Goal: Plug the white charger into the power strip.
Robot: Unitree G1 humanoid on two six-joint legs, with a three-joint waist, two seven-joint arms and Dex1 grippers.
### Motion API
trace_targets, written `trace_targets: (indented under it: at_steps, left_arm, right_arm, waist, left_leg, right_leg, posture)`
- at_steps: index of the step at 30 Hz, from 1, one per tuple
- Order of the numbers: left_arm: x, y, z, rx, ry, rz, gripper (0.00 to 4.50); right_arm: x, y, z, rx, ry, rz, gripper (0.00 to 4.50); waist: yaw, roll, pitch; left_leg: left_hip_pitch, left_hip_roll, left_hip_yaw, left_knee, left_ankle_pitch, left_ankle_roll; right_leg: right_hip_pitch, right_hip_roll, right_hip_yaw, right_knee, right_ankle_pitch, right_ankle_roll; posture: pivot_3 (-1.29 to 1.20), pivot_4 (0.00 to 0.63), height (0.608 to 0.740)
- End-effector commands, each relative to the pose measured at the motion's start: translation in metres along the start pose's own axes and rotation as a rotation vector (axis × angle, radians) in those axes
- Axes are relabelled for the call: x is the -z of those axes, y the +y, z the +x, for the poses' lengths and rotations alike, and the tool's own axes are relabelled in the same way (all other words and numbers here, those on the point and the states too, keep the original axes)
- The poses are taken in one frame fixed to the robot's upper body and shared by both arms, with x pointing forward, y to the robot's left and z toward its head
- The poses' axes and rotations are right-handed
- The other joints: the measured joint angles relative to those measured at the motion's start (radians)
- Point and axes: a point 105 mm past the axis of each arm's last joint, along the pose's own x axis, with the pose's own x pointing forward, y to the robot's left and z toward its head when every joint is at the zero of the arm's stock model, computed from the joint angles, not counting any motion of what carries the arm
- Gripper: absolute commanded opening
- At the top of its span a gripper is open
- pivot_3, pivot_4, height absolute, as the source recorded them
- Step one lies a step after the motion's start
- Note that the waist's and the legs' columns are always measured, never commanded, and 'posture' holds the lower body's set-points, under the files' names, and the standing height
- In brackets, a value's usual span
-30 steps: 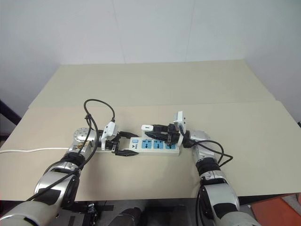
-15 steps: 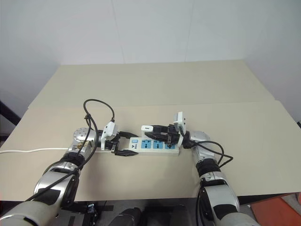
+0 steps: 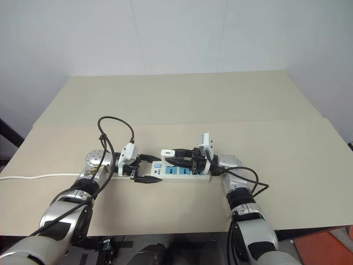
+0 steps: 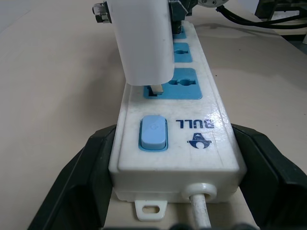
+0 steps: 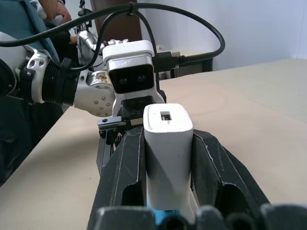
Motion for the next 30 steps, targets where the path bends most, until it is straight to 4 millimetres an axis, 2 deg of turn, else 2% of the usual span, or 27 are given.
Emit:
trace_targets:
  at_steps: [1,12,22,30]
  left_arm:
    - [0.007,-0.005,-0.003,0.033,0.054,-0.004,3.26]
    - [0.007,-0.005,-0.003,0.037,0.055,-0.003,3.26]
    - [0.007,-0.005,-0.003,0.038,0.057,-0.005,3.26]
    - [0.007,-0.005,-0.003,0.035,0.057,-0.003,3.26]
  right_arm:
    - [0.021,0.006,-0.006,0.006,0.064,0.051,1.10]
    - [0.020,-0.005,-0.020,0.063,0.087,0.041,1.10]
    - [0.029,0.007,-0.021,0.018,0.116,0.062,1.10]
    - [0.035,0.007,-0.020,0.036,0.127,0.065,1.10]
  waist:
    - [0.000,0.000,0.000]
    - [0.001,0.000,0.000]
    - [0.003,-0.002,-0.001]
    - [0.003,-0.005,-0.003]
  left_leg:
    - [0.000,0.000,0.000,0.000,0.000,0.000]
    - [0.002,0.000,0.000,0.000,-0.003,0.003]
    - [0.002,0.000,0.000,0.000,-0.003,0.003]
    - [0.003,0.000,0.000,0.000,-0.003,0.003]
  right_leg:
    - [0.000,0.000,0.000,0.000,0.000,0.000]
    - [0.000,0.000,0.000,0.000,0.000,0.000]
    - [0.000,0.000,0.000,0.000,0.000,0.000]
    - [0.001,0.001,0.000,0.000,0.000,0.000]
  posture:
    - [0.00,0.150,0.740]
    - [0.00,0.150,0.740]
    - [0.00,0.150,0.740]
    - [0.00,0.150,0.740]
